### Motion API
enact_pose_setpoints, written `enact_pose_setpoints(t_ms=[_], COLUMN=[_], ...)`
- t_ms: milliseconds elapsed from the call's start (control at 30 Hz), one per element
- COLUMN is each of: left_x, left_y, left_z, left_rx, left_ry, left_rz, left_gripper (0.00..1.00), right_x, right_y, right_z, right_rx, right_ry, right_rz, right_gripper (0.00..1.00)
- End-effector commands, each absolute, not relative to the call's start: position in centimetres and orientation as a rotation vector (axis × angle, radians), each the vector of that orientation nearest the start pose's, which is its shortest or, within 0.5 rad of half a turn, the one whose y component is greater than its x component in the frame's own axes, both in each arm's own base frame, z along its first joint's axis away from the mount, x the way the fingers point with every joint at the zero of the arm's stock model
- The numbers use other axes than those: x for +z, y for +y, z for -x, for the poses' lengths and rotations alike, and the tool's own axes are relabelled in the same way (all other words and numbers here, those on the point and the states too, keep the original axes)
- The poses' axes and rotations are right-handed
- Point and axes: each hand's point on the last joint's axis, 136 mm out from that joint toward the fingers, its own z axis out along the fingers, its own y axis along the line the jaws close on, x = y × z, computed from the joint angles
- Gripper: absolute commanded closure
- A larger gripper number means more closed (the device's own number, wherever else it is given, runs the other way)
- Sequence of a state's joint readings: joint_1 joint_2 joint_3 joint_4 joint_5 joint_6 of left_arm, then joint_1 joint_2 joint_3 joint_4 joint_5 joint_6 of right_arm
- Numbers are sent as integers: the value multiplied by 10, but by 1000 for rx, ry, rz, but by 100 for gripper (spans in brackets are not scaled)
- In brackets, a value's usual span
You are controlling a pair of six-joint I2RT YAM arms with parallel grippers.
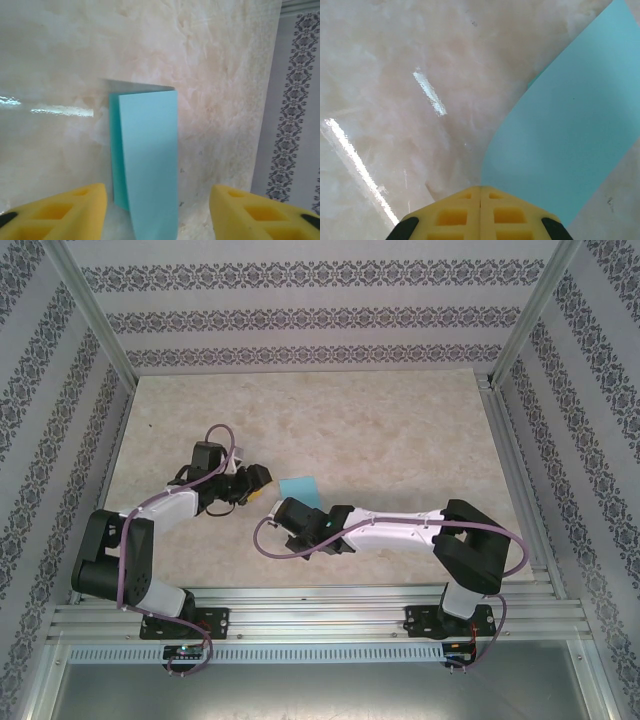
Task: Fold a paper plane with a square sheet of paper (fold left side to right side)
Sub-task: Third fold the triangle at the center of the table.
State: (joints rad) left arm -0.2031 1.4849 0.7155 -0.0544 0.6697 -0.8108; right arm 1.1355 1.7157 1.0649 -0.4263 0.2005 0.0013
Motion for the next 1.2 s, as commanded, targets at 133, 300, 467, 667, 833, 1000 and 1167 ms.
enact_pose_setpoints(t_ms=[133,300,467,667,833,1000,1167], left_x=[103,82,57,30,12,2,-1], left_y=[-214,-238,-248,-251,-250,-250,-253], left_z=[-342,-351,-358,-355,-351,-350,-350], left_rx=[-1441,-1445,-1403,-1311,-1253,-1228,-1222], left_ry=[2503,2579,2663,2761,2821,2850,2861], left_rz=[236,164,139,110,94,93,84], left_gripper=[67,73,78,82,84,85,87], right_x=[65,65,64,65,61,55,47], right_y=[359,360,359,354,346,333,325], right_z=[-208,-208,-211,-222,-236,-252,-264], right_rx=[210,246,290,309,368,451,531], right_ry=[2264,2276,2295,2313,2366,2431,2498], right_rz=[1302,1285,1258,1218,1156,1058,957], right_gripper=[100,100,100,100,100,100,100])
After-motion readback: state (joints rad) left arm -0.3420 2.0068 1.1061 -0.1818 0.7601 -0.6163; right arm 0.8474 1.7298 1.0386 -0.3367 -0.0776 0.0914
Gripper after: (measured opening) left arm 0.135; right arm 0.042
